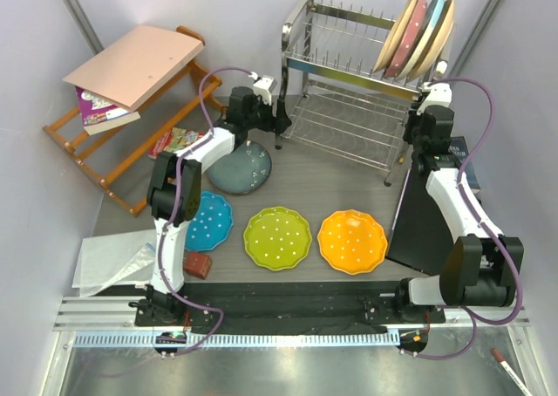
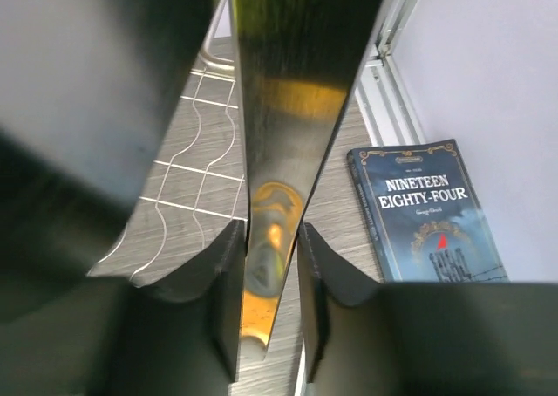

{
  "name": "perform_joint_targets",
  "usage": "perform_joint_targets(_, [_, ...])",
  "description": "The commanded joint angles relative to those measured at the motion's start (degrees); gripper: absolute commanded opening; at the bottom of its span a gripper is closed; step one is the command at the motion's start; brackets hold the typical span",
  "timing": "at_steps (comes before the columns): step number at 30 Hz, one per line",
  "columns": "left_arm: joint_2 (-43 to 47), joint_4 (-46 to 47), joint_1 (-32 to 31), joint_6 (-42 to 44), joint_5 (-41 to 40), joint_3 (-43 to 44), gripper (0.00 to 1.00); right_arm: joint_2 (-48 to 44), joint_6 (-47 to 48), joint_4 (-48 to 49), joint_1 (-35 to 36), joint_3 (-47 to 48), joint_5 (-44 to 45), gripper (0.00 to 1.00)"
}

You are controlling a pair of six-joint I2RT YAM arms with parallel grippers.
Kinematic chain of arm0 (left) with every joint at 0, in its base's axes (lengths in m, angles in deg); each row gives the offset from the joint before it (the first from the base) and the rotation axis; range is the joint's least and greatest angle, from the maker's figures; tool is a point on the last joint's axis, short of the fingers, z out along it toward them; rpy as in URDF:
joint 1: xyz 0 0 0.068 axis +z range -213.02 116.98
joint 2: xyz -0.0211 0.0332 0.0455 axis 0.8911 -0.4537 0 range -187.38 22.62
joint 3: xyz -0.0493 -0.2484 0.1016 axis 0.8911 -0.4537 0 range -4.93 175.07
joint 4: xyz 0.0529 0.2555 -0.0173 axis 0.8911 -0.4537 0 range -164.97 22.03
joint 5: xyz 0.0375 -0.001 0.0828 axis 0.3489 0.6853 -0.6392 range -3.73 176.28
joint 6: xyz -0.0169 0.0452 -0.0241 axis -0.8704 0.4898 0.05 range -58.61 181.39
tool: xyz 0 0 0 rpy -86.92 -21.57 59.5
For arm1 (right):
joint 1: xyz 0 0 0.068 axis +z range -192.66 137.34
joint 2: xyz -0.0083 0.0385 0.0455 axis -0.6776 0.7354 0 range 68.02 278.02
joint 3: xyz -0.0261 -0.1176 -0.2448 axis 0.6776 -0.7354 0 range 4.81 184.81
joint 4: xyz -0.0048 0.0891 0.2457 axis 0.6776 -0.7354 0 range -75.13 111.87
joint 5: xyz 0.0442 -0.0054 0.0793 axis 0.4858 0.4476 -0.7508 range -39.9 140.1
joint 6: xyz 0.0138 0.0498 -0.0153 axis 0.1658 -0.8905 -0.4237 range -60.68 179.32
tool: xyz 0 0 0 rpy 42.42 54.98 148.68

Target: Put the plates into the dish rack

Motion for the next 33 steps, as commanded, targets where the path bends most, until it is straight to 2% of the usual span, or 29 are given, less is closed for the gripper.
perform_joint_targets(1, [6.4, 2.2, -2.0, -1.9, 2.6, -5.3, 0.76, 1.2, 6.1, 0.9, -2.4, -0.3, 7.5, 0.24])
perform_joint_targets(3, [7.4, 2.6, -2.8, -1.8, 2.7, -6.5, 0.74, 2.7, 6.4, 1.4, -3.0, 0.5, 7.3, 0.22])
perform_joint_targets(4, [7.6, 2.5, -3.3, -1.8, 2.6, -7.1, 0.73, 3.1, 6.7, 1.9, -3.3, 0.8, 7.4, 0.17])
perform_joint_targets(10, [8.0, 2.5, -4.3, -1.6, 1.2, -8.2, 0.68, 7.3, 7.7, 2.9, -4.9, 3.4, 7.2, 0.07])
perform_joint_targets(16, [10.0, 1.0, -4.8, -1.5, 0.9, -8.9, 0.7, 11.2, 7.5, 5.3, -7.6, 5.8, 6.2, 0.08])
perform_joint_targets(27, [17.3, -1.5, -4.8, -0.5, 0.8, -17.8, 0.71, 18.9, 9.9, 8.8, -11.8, 12.0, 6.7, 0.03])
perform_joint_targets(33, [18.8, -3.0, -4.8, -0.5, 0.3, -19.0, 0.72, 20.9, 9.8, 8.8, -12.2, 13.6, 4.7, 0.04])
